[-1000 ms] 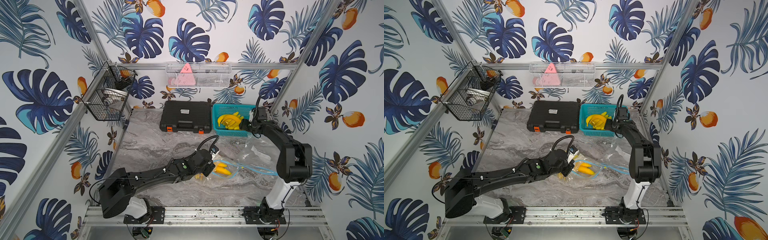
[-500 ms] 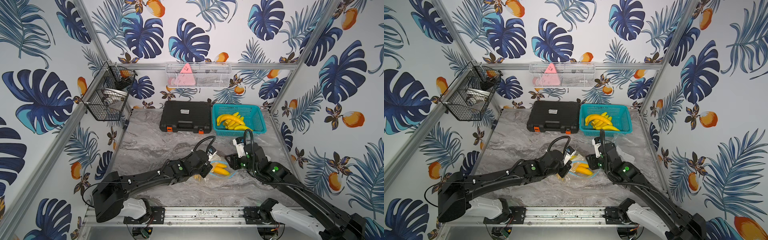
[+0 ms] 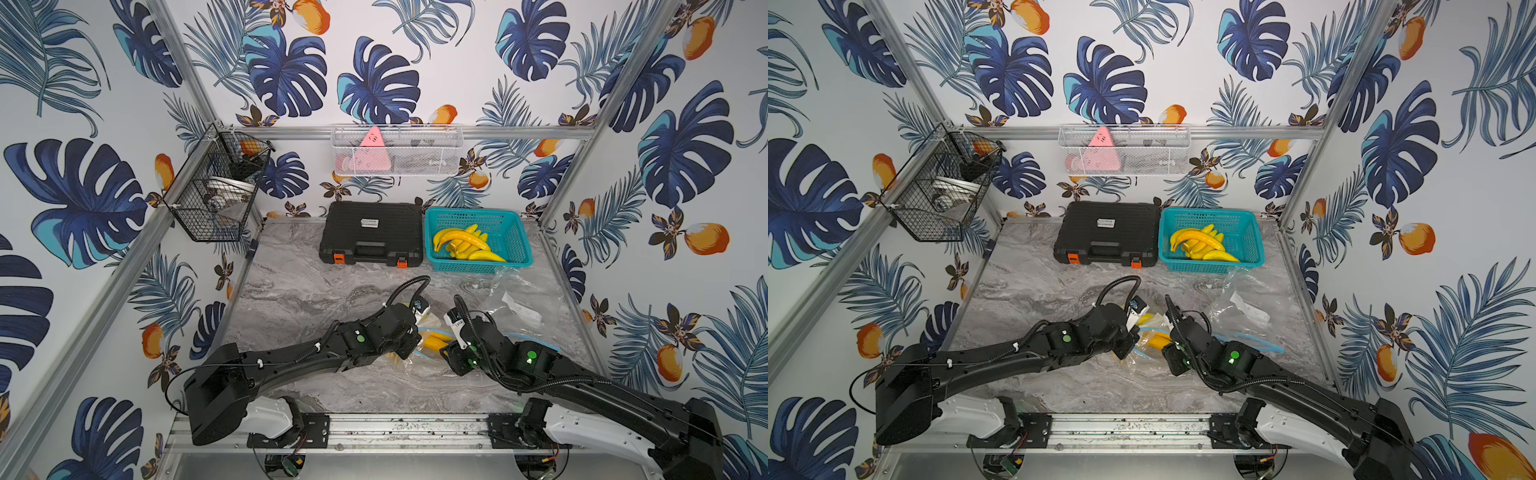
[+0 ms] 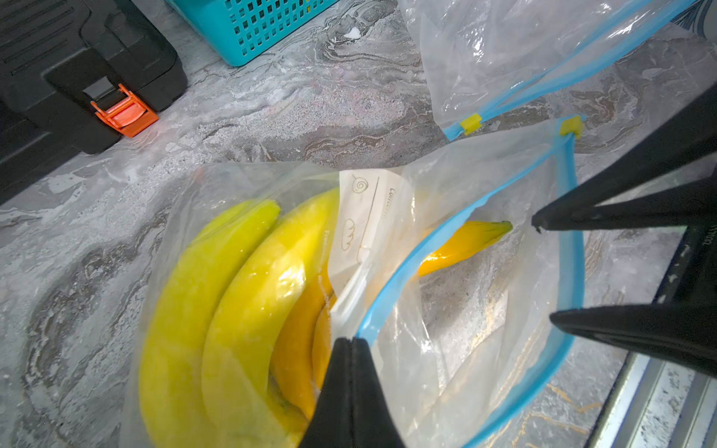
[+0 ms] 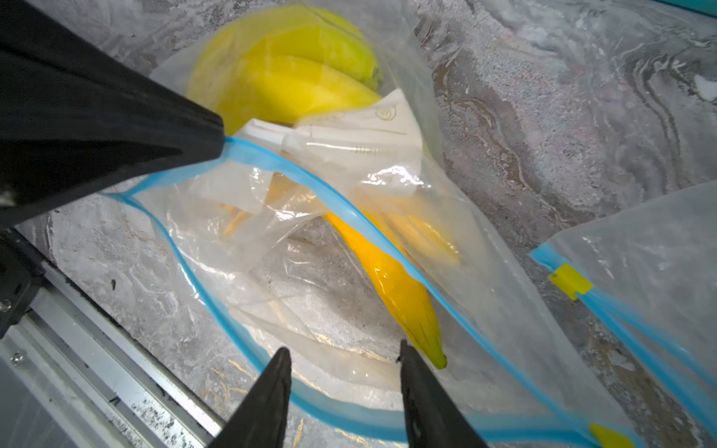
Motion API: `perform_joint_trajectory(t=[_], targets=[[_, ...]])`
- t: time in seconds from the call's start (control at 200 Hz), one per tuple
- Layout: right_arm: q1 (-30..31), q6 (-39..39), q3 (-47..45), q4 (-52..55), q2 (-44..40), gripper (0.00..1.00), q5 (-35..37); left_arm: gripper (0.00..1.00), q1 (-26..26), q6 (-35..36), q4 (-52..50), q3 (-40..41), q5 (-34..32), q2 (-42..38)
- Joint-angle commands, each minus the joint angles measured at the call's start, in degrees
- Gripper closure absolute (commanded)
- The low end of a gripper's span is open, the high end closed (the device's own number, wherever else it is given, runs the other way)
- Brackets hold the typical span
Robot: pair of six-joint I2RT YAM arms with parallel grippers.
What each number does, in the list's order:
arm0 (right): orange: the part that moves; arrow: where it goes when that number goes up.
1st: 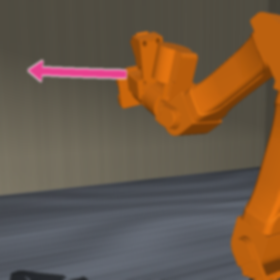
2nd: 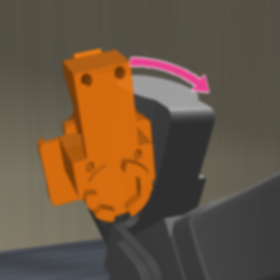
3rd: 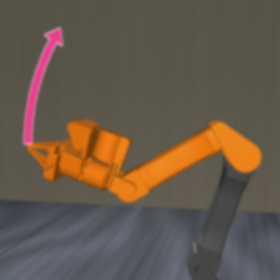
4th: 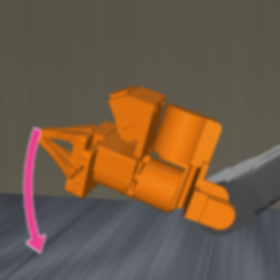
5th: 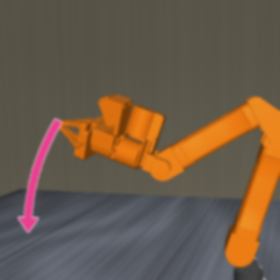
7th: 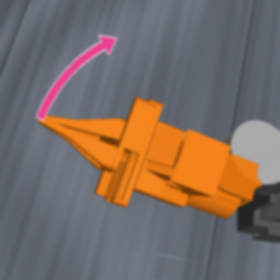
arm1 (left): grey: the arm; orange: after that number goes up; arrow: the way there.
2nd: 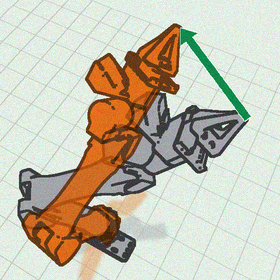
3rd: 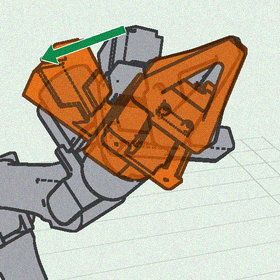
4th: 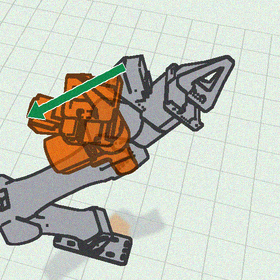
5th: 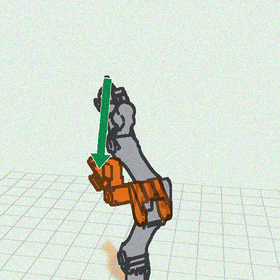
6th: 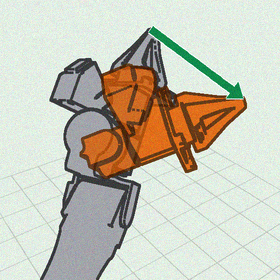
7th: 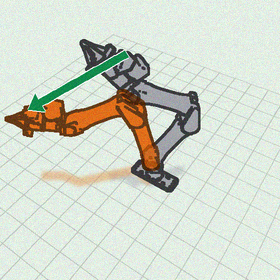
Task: Open the zip-top bag and take out the banana
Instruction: Pick up the banana from the zipper food storage bag.
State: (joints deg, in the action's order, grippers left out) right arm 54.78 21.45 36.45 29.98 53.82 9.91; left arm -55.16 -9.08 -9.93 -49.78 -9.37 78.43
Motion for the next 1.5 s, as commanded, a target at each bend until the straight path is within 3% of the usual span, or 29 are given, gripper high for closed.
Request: perform_joint_trajectory(t=[0.0,0.305,0.445,0.53,0.671,0.776,1.086,1.251,1.496], targets=[[0.07,1.68,0.63,-0.44,1.88,0.51,4.03,1.00,0.12,-0.62,0.72,-0.28,0.01,-0.61],[-0.50,0.68,7.94,1.67,19.93,0.49,4.44,1.00,0.14,-0.85,0.64,1.52,0.05,-4.25],[-1.43,2.83,7.62,2.64,20.28,0.52,4.43,1.00,0.11,-1.07,0.84,1.92,0.71,-4.35],[-1.41,4.45,7.15,3.65,21.31,0.49,1.82,1.00,0.13,-1.46,1.38,2.44,0.99,-4.00],[-1.64,7.04,8.24,5.77,24.89,0.40,3.67,1.00,0.14,-2.17,2.83,3.70,1.25,-4.22],[-2.56,7.19,10.06,6.96,29.50,0.39,3.37,1.00,0.14,-2.36,2.77,4.03,1.49,-4.57],[-8.53,4.43,11.02,5.03,33.42,0.37,-3.49,1.00,0.09,-3.29,4.52,6.28,2.07,-4.85],[-7.76,2.08,13.17,3.08,37.93,0.38,-6.55,1.00,0.14,-2.79,4.42,6.76,1.71,-5.36],[-5.83,-0.26,13.91,-0.18,37.85,0.40,-6.16,1.00,0.14,-2.75,4.47,7.48,1.70,-5.64]])
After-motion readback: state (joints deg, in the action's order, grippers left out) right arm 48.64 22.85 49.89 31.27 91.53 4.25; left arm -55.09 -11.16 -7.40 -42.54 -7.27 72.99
